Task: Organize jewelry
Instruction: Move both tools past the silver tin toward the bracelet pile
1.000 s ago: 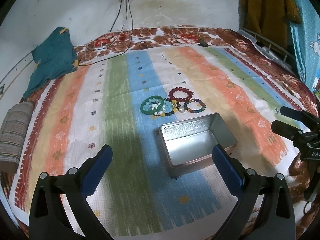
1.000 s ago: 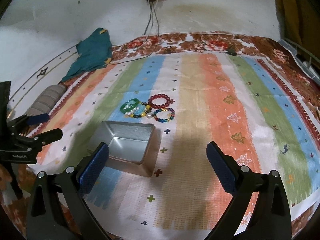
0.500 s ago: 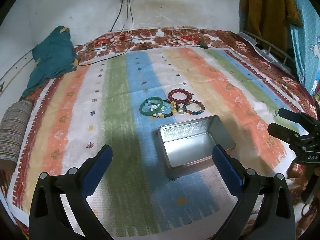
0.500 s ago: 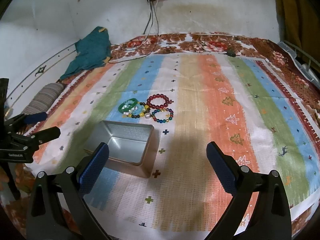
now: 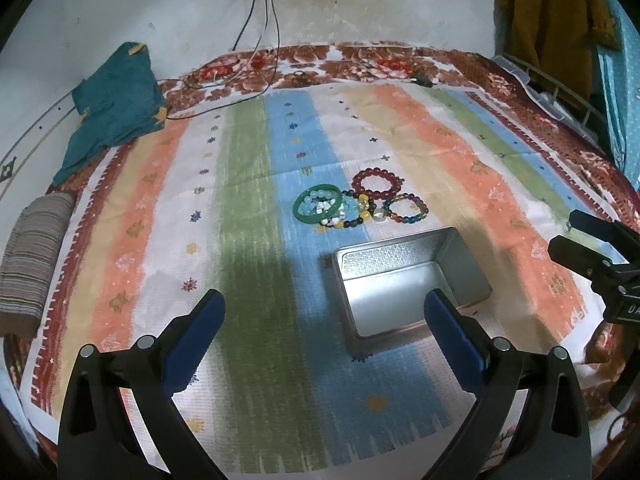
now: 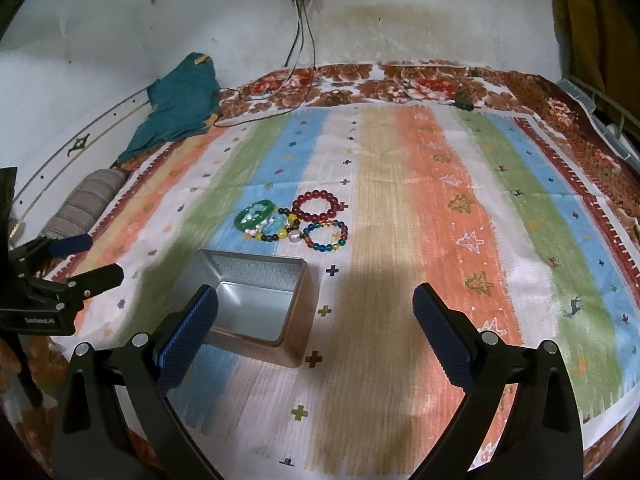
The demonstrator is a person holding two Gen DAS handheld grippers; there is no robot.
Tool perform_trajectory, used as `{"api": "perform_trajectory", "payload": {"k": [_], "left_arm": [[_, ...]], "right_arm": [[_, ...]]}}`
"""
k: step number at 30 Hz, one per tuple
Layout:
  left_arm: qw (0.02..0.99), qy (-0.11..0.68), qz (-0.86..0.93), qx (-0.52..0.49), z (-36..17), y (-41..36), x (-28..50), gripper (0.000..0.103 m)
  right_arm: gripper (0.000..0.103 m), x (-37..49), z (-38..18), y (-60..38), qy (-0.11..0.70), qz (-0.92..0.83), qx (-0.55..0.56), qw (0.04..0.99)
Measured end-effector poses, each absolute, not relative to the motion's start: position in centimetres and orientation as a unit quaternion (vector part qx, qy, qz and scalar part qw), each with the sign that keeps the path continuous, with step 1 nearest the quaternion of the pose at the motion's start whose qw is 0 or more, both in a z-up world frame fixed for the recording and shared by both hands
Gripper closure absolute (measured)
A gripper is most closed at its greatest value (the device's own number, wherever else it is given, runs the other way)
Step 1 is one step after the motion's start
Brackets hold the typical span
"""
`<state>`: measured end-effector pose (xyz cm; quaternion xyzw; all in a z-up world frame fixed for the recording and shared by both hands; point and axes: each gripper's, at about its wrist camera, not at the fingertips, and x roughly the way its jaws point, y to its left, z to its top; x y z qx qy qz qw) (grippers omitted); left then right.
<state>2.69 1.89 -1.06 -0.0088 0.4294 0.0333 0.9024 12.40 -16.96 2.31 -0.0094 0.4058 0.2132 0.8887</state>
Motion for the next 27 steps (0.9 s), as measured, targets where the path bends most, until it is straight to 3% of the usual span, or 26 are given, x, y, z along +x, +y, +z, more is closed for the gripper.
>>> {"api": "perform_trajectory", "payload": {"k": [27], "left_arm": [[0.885,0.453,0.102,-0.038,-2.6,4.9,8.5,0.006]], "right_arm": [[0.004,17.9,0.7,-15.2,0.422,0.184,-0.020,0.887]]}}
